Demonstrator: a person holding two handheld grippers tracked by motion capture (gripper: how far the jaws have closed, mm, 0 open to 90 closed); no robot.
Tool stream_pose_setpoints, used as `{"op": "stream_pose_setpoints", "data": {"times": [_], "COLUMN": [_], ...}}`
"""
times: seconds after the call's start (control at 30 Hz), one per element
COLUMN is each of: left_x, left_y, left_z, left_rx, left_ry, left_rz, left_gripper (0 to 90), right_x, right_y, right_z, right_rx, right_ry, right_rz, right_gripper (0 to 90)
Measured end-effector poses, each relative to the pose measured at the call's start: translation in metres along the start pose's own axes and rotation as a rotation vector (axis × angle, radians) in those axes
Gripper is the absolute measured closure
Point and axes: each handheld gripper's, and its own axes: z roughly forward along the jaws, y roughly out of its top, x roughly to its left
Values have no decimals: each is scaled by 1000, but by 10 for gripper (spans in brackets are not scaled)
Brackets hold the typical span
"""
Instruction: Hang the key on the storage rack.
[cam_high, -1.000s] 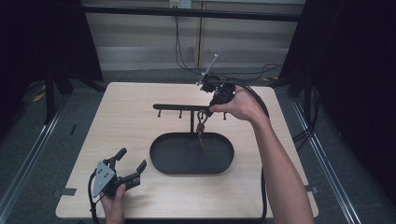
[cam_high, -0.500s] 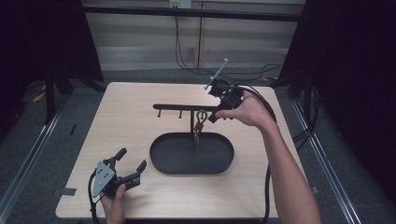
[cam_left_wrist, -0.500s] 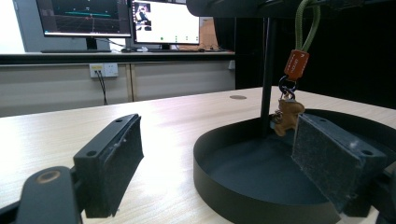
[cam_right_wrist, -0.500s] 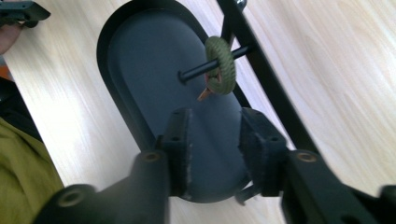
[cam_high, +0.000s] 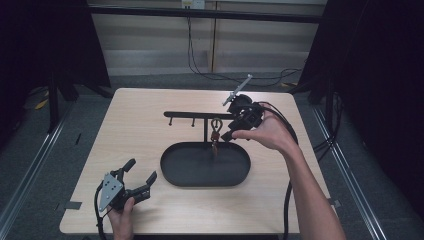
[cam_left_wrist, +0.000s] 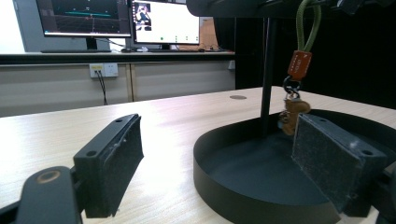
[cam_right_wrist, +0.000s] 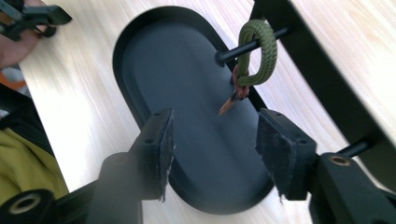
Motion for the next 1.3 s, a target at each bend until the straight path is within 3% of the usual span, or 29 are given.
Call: {"op": "stream_pose_setpoints", "data": {"times": [0.1,0.27,0.47,0.63,0.73,0.9,1.07,1.13,1.3], "left_x": [0,0,0,0,0,0,0,0,0], "left_y": [0,0,0,0,0,0,0,0,0], "left_z": [0,0,0,0,0,0,0,0,0], "left_rx": [0,0,-1,-1,-1,0,1,0,2], "left_ry": [0,0,-3,-4,0,-4,-2,-6,-10], "left_rz": [0,0,-6,-5,0,0,2,-1,-2], "left_gripper": [160,160,159,159,159,159,159,159,159], "right_x": [-1,3,15,18,23,24,25,27,30], "right_y": [-9,-24,-37,-54,-63,-79,-98,-105,-123], "right_z": [0,-1,-1,3,10,25,46,53,70], "right_rx": [-55,-114,-154,-243,-278,-333,-435,-480,-577], "right_ry": [48,51,26,-12,-15,-49,-59,-88,-77], "right_rz": [34,38,32,56,41,74,110,115,173], "right_gripper": [454,452,377,353,338,314,306,300,262]}}
